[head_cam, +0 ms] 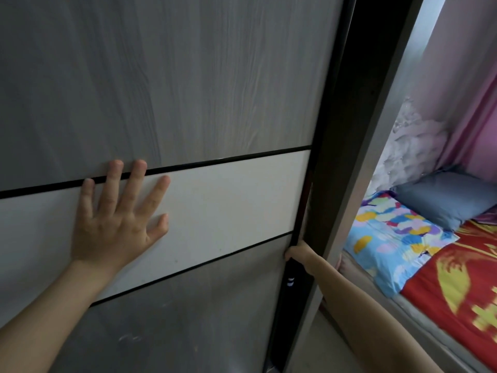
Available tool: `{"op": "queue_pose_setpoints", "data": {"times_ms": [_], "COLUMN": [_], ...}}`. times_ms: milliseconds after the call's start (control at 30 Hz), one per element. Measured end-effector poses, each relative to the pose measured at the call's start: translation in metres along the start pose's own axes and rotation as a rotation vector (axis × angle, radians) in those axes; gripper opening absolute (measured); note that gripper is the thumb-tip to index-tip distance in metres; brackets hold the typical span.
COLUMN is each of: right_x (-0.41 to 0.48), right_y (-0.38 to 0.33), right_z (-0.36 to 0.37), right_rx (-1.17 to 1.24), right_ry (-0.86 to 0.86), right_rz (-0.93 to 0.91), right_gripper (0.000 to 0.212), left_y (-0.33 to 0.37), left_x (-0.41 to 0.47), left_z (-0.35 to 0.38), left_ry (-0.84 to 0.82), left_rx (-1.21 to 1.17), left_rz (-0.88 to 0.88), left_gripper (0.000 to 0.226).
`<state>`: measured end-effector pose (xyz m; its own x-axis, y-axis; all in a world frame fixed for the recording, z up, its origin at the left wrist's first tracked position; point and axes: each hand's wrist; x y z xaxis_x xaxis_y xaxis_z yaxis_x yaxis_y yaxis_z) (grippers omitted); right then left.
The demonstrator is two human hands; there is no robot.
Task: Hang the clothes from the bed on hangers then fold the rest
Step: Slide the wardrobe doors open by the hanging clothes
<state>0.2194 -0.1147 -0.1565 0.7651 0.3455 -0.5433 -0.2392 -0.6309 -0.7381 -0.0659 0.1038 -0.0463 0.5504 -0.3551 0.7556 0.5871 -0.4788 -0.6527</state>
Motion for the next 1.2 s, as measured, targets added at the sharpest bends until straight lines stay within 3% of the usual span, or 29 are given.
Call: {"op": "queue_pose_setpoints", "data": {"times_ms": [67,133,267,367,567,700,967,1200], "right_x": [-0.007,-0.022,-0.057,-0.068,-0.065,-0.066,-0.064,-0.056], "right_y": [0.005,0.013,0.006,-0.015,-0.025,-0.025,-0.025,-0.018], "right_z": [0.004,0.008,0.010,0.001,-0.010,-0.019,-0.037,-0.050], "right_rx": [-0.098,-0.258,-0.590,-0.919,-1.160,-1.195,-1.162,-1.124], "right_ry": [0.117,0.359,1.009,1.060,0.961,0.957,0.985,0.881], "right_rz": [-0.072,-0.225,-0.870,-1.082,-0.983,-0.838,-0.722,-0.568], "right_gripper": [0.086,0.085,0.063,0.069,0.087,0.084,0.077,0.069], "left_y": [-0.001,0.000,0.006,0.006,0.014,0.018,0.046,0.077], "left_x": [0.001,0.001,0.002,0.006,0.009,0.020,0.050,0.077], "left_z": [-0.001,0.000,0.001,-0.001,0.002,-0.001,0.000,0.006], "left_ry": [0.002,0.008,0.005,-0.003,0.000,0.007,0.044,0.041], "left_rx": [-0.003,-0.006,-0.028,-0.032,-0.043,-0.088,-0.139,-0.163], "left_rz": [-0.007,-0.013,-0.035,-0.038,-0.015,-0.023,-0.049,-0.054], "left_gripper": [0.064,0.063,0.062,0.061,0.063,0.061,0.061,0.060]}}
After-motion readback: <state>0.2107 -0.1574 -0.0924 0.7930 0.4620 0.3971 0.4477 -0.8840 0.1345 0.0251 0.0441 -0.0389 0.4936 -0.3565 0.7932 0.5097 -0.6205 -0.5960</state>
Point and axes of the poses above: each hand's wrist, its own x-axis towards the middle knuckle, its own z-axis out of the palm, y = z × x, and after that the axes turned 10 degrees about z, right-handed
